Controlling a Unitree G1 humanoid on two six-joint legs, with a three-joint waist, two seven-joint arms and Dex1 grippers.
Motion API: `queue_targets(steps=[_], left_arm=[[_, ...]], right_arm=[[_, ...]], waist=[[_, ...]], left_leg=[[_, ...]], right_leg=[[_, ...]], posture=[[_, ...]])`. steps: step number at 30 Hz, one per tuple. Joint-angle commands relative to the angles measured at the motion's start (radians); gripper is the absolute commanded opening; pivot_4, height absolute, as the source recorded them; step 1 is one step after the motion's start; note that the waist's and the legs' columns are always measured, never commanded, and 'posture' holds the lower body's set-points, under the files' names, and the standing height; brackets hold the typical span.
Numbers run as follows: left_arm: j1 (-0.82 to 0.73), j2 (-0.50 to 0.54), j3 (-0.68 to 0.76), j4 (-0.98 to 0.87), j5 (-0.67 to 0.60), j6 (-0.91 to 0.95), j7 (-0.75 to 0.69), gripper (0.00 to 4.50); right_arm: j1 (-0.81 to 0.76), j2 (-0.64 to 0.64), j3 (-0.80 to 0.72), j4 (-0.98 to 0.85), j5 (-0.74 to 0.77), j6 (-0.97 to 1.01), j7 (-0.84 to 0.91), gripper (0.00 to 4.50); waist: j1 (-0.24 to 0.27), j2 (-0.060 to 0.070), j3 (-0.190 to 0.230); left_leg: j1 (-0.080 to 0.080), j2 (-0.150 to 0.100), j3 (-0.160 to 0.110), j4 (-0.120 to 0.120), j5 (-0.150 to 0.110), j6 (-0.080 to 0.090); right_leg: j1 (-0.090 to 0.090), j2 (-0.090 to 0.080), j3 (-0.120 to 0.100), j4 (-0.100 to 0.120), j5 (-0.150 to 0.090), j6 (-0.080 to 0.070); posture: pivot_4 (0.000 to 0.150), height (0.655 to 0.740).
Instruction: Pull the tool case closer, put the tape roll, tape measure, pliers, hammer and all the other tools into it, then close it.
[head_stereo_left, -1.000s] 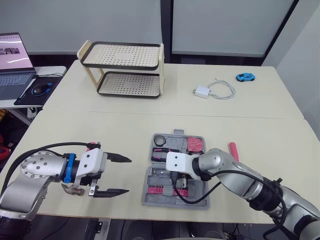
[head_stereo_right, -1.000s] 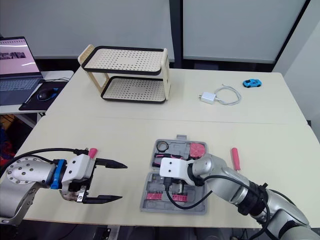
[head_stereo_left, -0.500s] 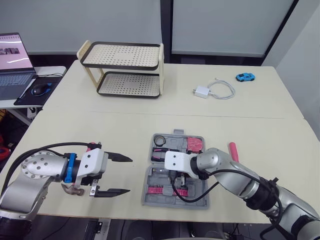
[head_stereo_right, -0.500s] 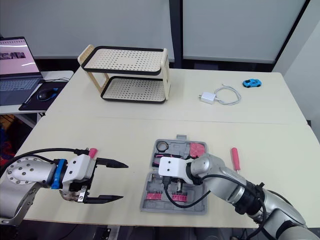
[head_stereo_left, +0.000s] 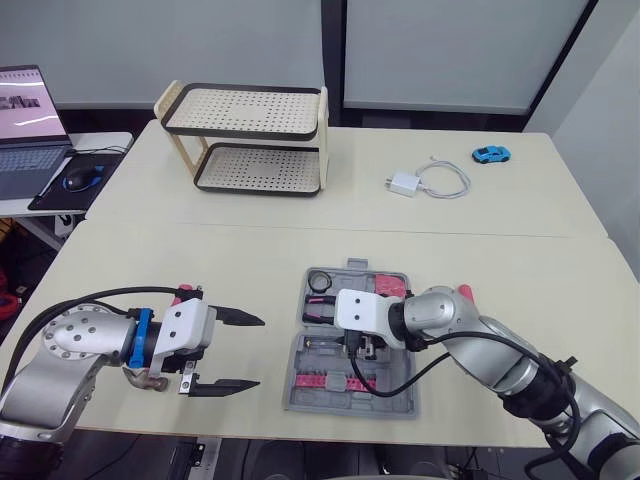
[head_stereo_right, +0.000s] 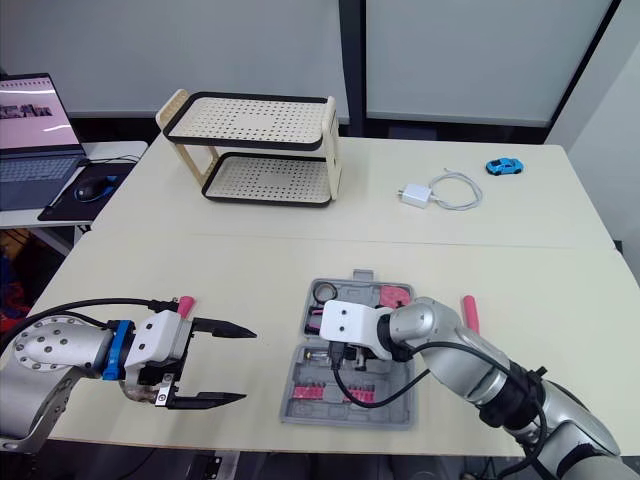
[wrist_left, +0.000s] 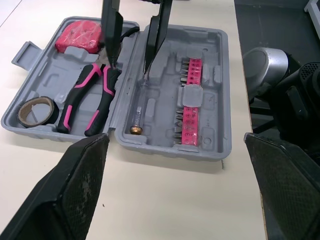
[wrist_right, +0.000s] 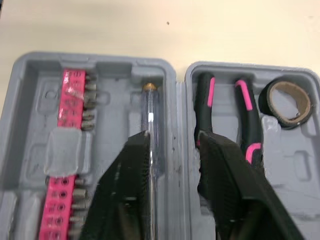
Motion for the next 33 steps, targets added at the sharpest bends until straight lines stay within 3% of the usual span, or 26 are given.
queue_targets(steps=[1, 4, 25, 33], left_arm=[[-0.003, 0.003, 0.008, -0.025, -0.010, -0.005, 0.004, 4.50], [-0.001, 0.004, 0.009, -0.026, -0.012, -0.005, 0.002, 4.50], [0.013, 0.004, 0.011, -0.043, -0.013, 0.006, 0.010, 4.50], [0.038, 0.000, 0.060, -0.022, -0.044, 0.039, 0.044, 4.50]], right_arm=[[0.003, 0.007, 0.020, 0.000, -0.010, -0.037, 0.012, 0.64], [0.005, 0.017, 0.032, 0.022, -0.016, -0.046, 0.009, 0.02], [0.038, 0.039, 0.062, 0.147, -0.072, -0.066, 0.023, 0.02], [0.045, 0.060, -0.061, 0.027, 0.010, -0.113, 0.047, 0.02]], waist=[[0.000, 0.000, 0.000], [0.000, 0.000, 0.000], [0.000, -0.001, -0.001], [0.000, -0.001, -0.001]], left_leg=[[0.000, 0.000, 0.000, 0.000, 0.000, 0.000], [0.000, 0.000, 0.000, 0.000, 0.000, 0.000], [0.001, 0.000, 0.000, 0.000, 0.000, 0.000], [0.001, 0.000, 0.000, 0.001, 0.000, 0.000]], right_leg=[[0.000, 0.000, 0.000, 0.000, 0.000, 0.000], [0.000, 0.000, 0.000, 0.000, 0.000, 0.000], [0.000, 0.000, 0.000, 0.001, 0.000, 0.000], [-0.001, 0.000, 0.000, 0.004, 0.000, 0.000]], posture=[[0.150, 0.7350], [0.150, 0.7350], [0.150, 0.7350], [0.150, 0.7350]])
